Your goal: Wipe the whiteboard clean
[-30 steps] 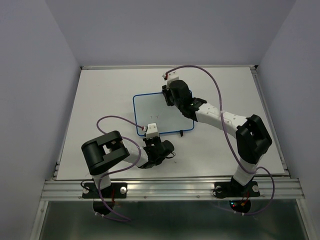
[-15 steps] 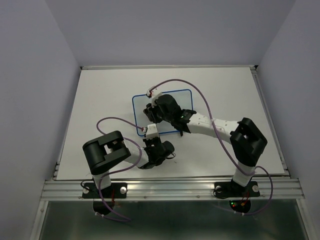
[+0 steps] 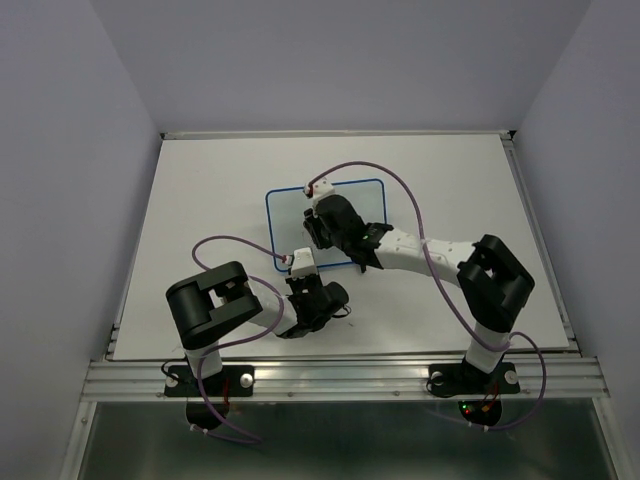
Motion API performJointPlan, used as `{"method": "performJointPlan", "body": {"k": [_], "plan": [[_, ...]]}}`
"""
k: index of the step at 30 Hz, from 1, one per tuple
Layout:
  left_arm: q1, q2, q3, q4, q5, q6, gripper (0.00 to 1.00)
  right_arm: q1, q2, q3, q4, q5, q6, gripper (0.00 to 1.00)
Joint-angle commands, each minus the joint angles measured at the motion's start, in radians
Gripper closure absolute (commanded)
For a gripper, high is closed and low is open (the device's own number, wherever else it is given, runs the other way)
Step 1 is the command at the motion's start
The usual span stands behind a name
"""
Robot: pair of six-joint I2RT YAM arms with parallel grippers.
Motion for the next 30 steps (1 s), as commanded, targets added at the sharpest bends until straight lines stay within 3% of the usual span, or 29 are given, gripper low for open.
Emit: {"method": "performJointPlan", "body": {"k": [1,12,23,28,30], "plan": [[0.031,0.082,-0.059,-0.120,0.203,-0.075,1.00,-0.030,-0.049,0.017,0.008,0.199,0.017,0.99],[0.030,0.089,-0.060,-0.120,0.212,-0.082,1.00,-0.093,-0.131,-0.052,-0.024,0.286,0.009,0.99],[0.030,0.056,-0.019,-0.193,0.200,-0.080,1.00,-0.104,-0.247,-0.081,-0.029,0.248,0.009,0.99],[0.030,0.072,0.024,-0.236,0.195,-0.098,0.56,-0.104,-0.296,-0.112,-0.029,0.216,0.016,0.98],[0.030,0.063,0.027,-0.251,0.194,-0.109,0.47,-0.104,-0.315,-0.120,-0.029,0.208,0.016,0.98]]}}
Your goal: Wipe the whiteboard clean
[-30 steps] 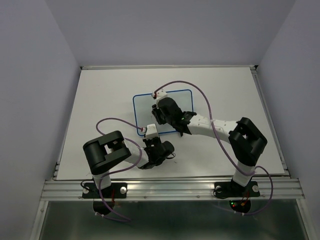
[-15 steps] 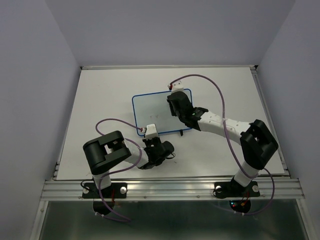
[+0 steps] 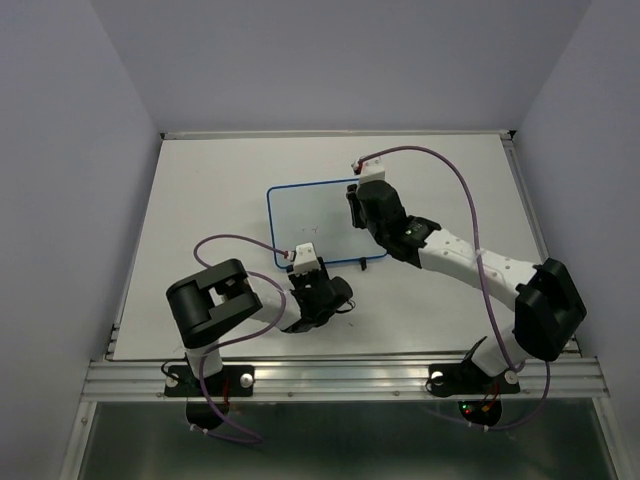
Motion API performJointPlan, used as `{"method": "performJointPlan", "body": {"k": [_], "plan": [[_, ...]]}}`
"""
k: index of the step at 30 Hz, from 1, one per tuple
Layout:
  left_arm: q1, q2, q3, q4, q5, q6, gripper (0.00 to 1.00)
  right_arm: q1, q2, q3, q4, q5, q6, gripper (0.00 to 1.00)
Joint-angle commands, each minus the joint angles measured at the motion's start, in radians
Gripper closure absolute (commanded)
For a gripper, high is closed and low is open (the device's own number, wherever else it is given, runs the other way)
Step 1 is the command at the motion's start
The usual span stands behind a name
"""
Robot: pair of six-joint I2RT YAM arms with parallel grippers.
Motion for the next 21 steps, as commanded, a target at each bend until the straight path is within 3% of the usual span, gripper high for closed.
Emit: {"method": "performJointPlan", "body": {"k": [1,3,4,8,9,15,21], "plan": [[0.022,0.047,-0.022,-0.176,0.173,-0.061,0.46,-0.003,-0.050,-0.018,0.019,-0.019,0.007,0.98],[0.022,0.030,-0.017,-0.204,0.167,-0.075,0.43,-0.003,-0.065,-0.023,0.018,-0.026,0.007,0.98],[0.022,0.011,-0.015,-0.217,0.162,-0.078,0.27,-0.003,-0.068,-0.025,0.018,-0.031,0.007,0.98],[0.015,-0.048,0.003,-0.314,0.161,-0.097,0.10,-0.003,-0.090,-0.028,0.018,-0.040,0.007,0.98],[0.009,-0.081,0.006,-0.335,0.158,-0.106,0.01,-0.003,-0.098,-0.029,0.018,-0.043,0.007,0.98],[-0.051,-0.236,0.018,-0.541,0.161,-0.132,0.01,-0.003,-0.119,-0.034,0.018,-0.055,0.004,0.98],[-0.054,-0.578,0.057,-0.807,0.161,-0.150,0.01,-0.003,-0.139,-0.037,0.018,-0.085,-0.004,0.98]]}}
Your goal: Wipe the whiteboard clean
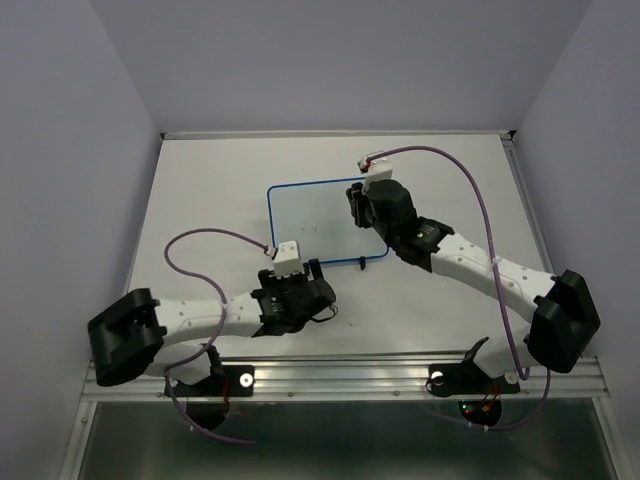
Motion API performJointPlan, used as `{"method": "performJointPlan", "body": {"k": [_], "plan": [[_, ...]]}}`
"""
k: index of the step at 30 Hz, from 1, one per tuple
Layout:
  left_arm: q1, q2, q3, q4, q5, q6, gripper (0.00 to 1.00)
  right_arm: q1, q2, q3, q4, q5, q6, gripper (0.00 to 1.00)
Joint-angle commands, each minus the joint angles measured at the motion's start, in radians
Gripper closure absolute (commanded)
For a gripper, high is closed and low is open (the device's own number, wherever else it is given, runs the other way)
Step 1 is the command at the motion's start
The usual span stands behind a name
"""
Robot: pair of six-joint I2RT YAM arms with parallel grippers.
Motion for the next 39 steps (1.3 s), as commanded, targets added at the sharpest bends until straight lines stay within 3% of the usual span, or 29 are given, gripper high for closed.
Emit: {"method": "performJointPlan", "body": {"k": [1,4,6,7,10,12,13,15,19,25,27,28,30,31,39], "plan": [[-0.001,-0.242,0.036,-0.238,-0.039,-0.015,0.01,-0.003,-0.045,-0.012,0.021,-0.030,-0.004,0.98],[0.040,-0.480,-0.003,-0.119,-0.018,0.198,0.01,-0.003,-0.048,-0.015,0.021,-0.038,-0.007,0.98],[0.096,-0.657,-0.081,0.106,0.049,0.353,0.01,-0.003,-0.048,-0.015,0.021,-0.048,-0.010,0.98],[0.141,-0.705,-0.107,0.190,0.142,0.481,0.01,-0.003,-0.048,-0.014,0.021,-0.062,-0.010,0.98],[0.366,-0.809,-0.172,0.366,0.319,0.574,0.01,-0.003,-0.045,-0.007,0.021,-0.082,-0.015,0.98],[0.536,-0.733,-0.149,0.421,0.457,0.605,0.01,-0.003,-0.039,-0.001,0.021,-0.088,-0.016,0.98],[0.574,-0.685,-0.134,0.435,0.581,0.625,0.01,-0.003,-0.030,0.003,0.021,-0.091,-0.019,0.98],[0.641,-0.518,-0.080,0.478,0.655,0.650,0.01,-0.003,-0.023,0.008,0.021,-0.096,-0.015,0.98],[0.770,-0.369,-0.034,0.574,0.905,0.677,0.01,-0.003,-0.019,0.020,0.018,-0.113,-0.025,0.98],[0.971,-0.433,-0.132,0.728,1.174,0.761,0.01,-0.003,-0.003,0.032,-0.004,-0.137,-0.062,0.98],[1.020,-0.424,-0.143,0.751,1.363,0.827,0.01,-0.003,0.010,0.031,-0.004,-0.144,-0.073,0.98],[1.035,-0.413,-0.140,0.757,1.364,0.828,0.01,-0.003,0.015,0.032,-0.005,-0.144,-0.073,0.98],[1.060,-0.382,-0.148,0.823,1.502,0.875,0.01,-0.003,0.021,0.034,-0.005,-0.153,-0.084,0.98],[1.069,-0.337,-0.151,0.845,1.621,0.919,0.01,-0.003,0.029,0.037,-0.005,-0.160,-0.096,0.98],[1.216,-0.011,-0.010,0.868,2.001,0.960,0.01,-0.003,0.026,0.043,-0.010,-0.191,-0.104,0.98]]}}
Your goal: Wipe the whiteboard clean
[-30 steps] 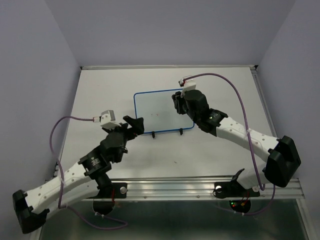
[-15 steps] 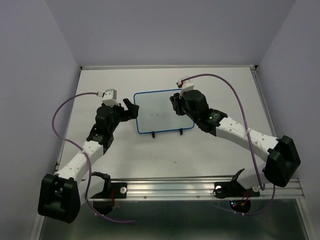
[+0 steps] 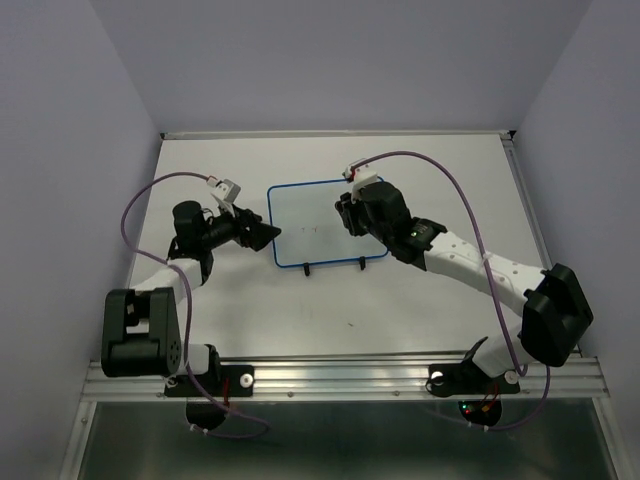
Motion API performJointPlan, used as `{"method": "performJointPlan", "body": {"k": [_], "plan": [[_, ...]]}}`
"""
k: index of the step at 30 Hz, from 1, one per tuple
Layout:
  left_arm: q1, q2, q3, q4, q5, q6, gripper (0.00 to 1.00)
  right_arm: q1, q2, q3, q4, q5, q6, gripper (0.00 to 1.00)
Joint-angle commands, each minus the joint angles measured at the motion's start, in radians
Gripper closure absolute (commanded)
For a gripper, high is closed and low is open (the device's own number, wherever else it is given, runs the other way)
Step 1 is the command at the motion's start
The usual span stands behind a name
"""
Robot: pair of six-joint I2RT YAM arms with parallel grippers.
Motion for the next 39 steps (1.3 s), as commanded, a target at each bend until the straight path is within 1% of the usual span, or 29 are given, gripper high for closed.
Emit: {"method": "performJointPlan", "body": {"k": [1,2,5,12,16,22,28,29,31,33,37,38,39], "plan": [[0.101,0.143,0.112,0.089,0.306,0.030,0.01,-0.003,-0.016,0.039,0.017,-0.032,-0.026,0.98],[0.107,0.163,0.118,0.130,0.345,0.004,0.01,-0.003,-0.017,0.039,0.017,-0.029,-0.026,0.98],[0.107,0.224,0.131,0.172,0.385,-0.003,0.01,-0.003,-0.016,0.036,0.016,-0.031,-0.034,0.98],[0.107,0.379,0.247,0.174,0.450,-0.026,0.01,-0.003,0.012,0.044,0.013,-0.028,-0.046,0.98],[0.109,0.437,0.288,0.175,0.458,-0.036,0.08,-0.003,0.016,0.047,0.011,-0.027,-0.046,0.98],[0.104,0.522,0.356,0.175,0.491,-0.061,0.12,-0.003,0.021,0.049,0.013,-0.041,-0.047,0.98],[0.099,0.539,0.379,0.175,0.502,-0.047,0.23,-0.003,0.065,0.064,0.020,-0.073,-0.061,0.98],[0.101,0.543,0.385,0.175,0.517,-0.049,0.29,-0.003,0.072,0.067,0.022,-0.083,-0.063,0.98],[0.099,0.557,0.402,0.177,0.522,-0.050,0.32,-0.003,0.084,0.076,0.027,-0.093,-0.061,0.98],[0.098,0.566,0.411,0.177,0.528,-0.053,0.39,-0.003,0.098,0.084,0.030,-0.097,-0.063,0.98],[0.096,0.573,0.419,0.177,0.527,-0.055,0.40,-0.003,0.104,0.085,0.030,-0.090,-0.061,0.98],[0.096,0.571,0.419,0.178,0.522,-0.055,0.44,-0.003,0.107,0.084,0.033,-0.087,-0.061,0.98],[0.093,0.571,0.419,0.178,0.519,-0.058,0.44,-0.003,0.108,0.084,0.033,-0.086,-0.063,0.98]]}}
